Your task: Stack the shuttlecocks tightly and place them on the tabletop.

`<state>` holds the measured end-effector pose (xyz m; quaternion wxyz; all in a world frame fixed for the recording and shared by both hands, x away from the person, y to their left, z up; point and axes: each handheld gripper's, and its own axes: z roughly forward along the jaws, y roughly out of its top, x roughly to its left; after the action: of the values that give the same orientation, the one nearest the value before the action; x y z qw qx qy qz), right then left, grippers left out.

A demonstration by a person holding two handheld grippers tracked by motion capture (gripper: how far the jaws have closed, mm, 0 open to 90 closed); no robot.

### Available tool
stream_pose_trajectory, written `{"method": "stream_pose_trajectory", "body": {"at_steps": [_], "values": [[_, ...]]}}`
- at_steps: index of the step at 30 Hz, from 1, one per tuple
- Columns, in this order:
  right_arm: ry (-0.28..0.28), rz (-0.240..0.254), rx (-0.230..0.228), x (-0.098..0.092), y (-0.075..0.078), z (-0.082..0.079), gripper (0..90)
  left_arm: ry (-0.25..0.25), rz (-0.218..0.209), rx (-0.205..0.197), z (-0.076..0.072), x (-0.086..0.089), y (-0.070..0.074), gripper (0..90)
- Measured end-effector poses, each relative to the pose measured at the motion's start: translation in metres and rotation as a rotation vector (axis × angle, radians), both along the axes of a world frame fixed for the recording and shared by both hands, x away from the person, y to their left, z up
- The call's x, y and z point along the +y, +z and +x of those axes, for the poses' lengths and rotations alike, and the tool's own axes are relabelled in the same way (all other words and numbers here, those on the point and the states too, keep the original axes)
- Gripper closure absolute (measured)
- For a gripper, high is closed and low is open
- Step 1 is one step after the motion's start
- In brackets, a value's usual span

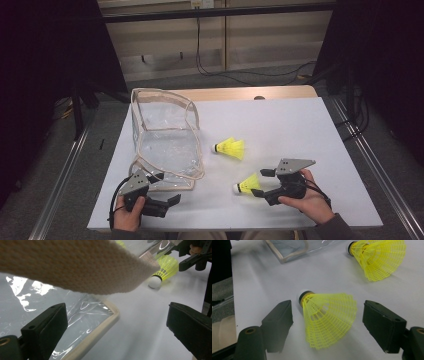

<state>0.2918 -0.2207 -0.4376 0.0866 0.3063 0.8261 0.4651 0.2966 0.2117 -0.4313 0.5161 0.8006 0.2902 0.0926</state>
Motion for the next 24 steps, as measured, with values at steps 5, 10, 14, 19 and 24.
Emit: {"method": "stream_pose_trajectory", "body": {"at_steps": [5,10,14,19,24], "values": [[0.010,-0.012,-0.001,0.0020,-0.0017,-0.0011,23.0,-0.001,-0.001,0.001,-0.0001,0.0003,0.0003,3.2],[0.014,-0.018,-0.003,0.0029,-0.0028,-0.0013,23.7,0.000,-0.005,0.000,-0.0003,0.0002,0.0003,3.2],[0.022,-0.023,-0.003,0.0037,-0.0033,-0.0017,26.0,-0.002,-0.002,0.000,-0.0003,0.0004,0.0005,3.2],[0.036,-0.030,-0.003,0.0047,-0.0038,-0.0022,31.9,0.000,-0.006,0.000,-0.0003,0.0003,0.0004,3.2],[0.049,-0.038,-0.003,0.0066,-0.0047,-0.0026,36.8,0.002,-0.009,-0.001,-0.0004,0.0001,0.0002,3.2]]}}
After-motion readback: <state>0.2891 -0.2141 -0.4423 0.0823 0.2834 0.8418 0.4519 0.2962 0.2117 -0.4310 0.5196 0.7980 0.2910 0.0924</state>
